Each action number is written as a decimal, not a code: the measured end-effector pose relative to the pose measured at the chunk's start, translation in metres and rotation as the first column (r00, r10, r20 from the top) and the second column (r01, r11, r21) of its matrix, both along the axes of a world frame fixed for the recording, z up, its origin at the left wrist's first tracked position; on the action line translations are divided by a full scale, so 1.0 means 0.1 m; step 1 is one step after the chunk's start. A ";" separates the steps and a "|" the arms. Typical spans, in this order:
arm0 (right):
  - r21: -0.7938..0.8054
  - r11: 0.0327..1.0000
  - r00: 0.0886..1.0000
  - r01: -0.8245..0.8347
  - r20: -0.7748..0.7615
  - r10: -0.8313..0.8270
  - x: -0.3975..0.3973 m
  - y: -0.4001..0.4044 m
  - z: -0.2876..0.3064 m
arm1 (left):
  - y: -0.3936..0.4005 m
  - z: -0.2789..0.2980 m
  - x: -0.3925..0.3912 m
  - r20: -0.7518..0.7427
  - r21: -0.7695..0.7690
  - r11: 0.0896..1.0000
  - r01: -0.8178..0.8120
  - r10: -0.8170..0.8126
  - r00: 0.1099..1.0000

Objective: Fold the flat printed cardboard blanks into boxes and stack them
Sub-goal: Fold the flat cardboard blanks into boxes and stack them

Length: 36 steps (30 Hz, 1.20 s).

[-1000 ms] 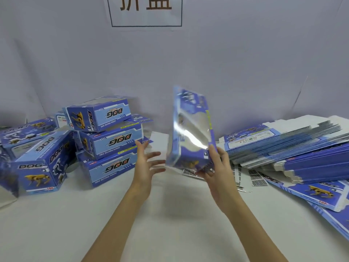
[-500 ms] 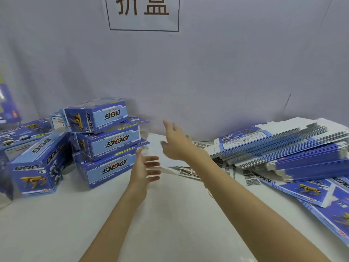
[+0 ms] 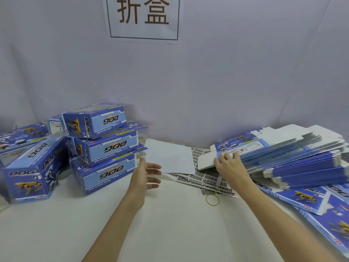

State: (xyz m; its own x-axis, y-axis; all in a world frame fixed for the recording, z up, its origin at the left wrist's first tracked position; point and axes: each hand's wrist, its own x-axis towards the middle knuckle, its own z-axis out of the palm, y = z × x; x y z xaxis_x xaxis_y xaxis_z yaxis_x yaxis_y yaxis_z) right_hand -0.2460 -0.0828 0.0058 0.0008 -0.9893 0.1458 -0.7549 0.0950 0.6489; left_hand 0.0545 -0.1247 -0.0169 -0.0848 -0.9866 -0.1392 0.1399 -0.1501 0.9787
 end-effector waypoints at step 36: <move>-0.022 1.000 0.946 0.001 0.325 0.006 -0.30 -0.14 0.41 | 0.00 -0.01 -0.04 0.152 -0.068 0.997 0.021 -0.011 0.988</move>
